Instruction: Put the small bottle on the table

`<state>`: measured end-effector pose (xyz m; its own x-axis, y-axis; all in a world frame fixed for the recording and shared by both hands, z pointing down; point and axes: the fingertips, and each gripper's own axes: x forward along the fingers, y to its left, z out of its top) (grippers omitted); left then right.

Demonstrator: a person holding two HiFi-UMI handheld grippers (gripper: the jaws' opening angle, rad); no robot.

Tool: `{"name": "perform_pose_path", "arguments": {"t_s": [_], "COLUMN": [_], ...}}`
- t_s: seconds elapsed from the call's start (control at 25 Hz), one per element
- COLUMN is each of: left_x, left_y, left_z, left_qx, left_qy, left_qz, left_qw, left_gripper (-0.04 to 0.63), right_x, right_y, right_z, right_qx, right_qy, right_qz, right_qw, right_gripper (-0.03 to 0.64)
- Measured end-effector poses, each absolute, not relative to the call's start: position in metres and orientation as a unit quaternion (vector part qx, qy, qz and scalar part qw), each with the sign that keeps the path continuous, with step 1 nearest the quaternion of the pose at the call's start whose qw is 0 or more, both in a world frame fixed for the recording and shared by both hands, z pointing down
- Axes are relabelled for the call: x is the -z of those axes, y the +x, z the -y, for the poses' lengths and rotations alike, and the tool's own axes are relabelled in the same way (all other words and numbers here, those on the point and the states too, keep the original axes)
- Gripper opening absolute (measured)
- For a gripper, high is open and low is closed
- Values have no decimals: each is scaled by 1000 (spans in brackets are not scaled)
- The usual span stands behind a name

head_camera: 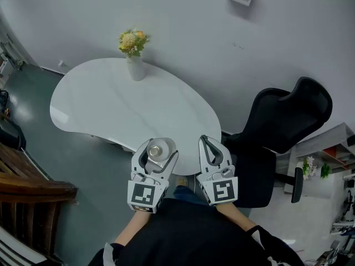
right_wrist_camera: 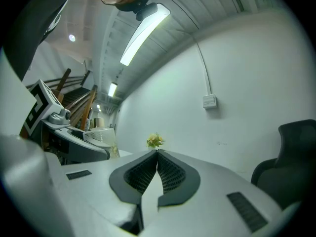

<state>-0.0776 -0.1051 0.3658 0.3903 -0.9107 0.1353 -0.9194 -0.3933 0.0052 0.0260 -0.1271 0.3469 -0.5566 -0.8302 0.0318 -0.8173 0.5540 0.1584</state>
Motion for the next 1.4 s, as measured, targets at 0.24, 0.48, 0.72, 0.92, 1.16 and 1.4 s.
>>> {"name": "perform_pose_path", "arguments": {"t_s": [0.24, 0.48, 0.72, 0.92, 1.16, 1.4], "left_x": [-362, -370, -382, -389, -398, -415], "left_y": [-70, -62, -58, -54, -52, -47], "left_z": [145, 170, 188, 198, 218, 242], "left_qx": [-55, -69, -90, -103, -115, -123], "left_qy": [831, 831, 837, 847, 861, 868], "left_qz": [553, 551, 537, 516, 491, 477], "left_qw": [30, 38, 56, 74, 74, 67], "left_gripper": [331, 331, 331, 331, 331, 330], "right_x": [-352, -362, -372, -377, -390, -400], "right_y": [29, 34, 31, 30, 29, 28], "right_z": [163, 184, 197, 210, 227, 248], "right_qx": [67, 52, 42, 45, 48, 58], "right_qy": [450, 446, 450, 464, 477, 481], "right_qz": [889, 891, 889, 882, 874, 872], "right_qw": [54, 67, 70, 72, 76, 63], "right_gripper": [23, 23, 23, 23, 23, 23]}}
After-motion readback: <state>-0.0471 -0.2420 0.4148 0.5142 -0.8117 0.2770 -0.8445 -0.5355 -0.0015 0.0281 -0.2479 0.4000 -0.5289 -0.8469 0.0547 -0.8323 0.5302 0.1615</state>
